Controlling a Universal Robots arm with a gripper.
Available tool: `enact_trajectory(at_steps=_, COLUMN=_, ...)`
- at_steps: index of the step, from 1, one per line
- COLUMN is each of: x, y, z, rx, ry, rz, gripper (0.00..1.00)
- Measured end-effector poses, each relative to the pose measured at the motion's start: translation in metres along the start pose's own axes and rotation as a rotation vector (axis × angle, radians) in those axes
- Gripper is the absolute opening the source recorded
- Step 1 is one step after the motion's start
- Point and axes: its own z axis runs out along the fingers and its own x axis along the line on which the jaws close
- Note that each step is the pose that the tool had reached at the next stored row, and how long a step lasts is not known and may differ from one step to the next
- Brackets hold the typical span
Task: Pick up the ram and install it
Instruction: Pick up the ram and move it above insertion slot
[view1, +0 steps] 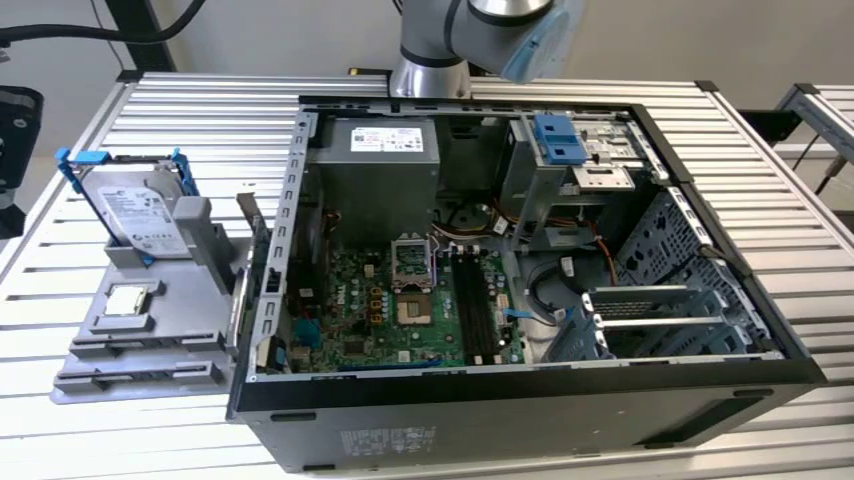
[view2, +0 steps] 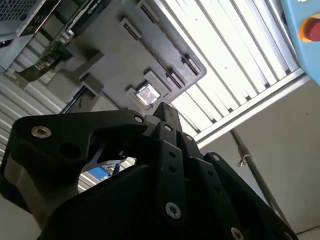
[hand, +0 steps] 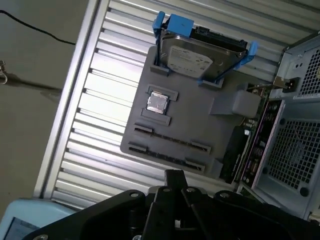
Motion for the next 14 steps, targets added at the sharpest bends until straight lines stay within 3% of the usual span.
enact_trajectory(at_steps=14, x=0.0, y=0.0, z=-0.0001, rx=-0.0026, ry=0.0079, rz=-0.164, gripper=0.0)
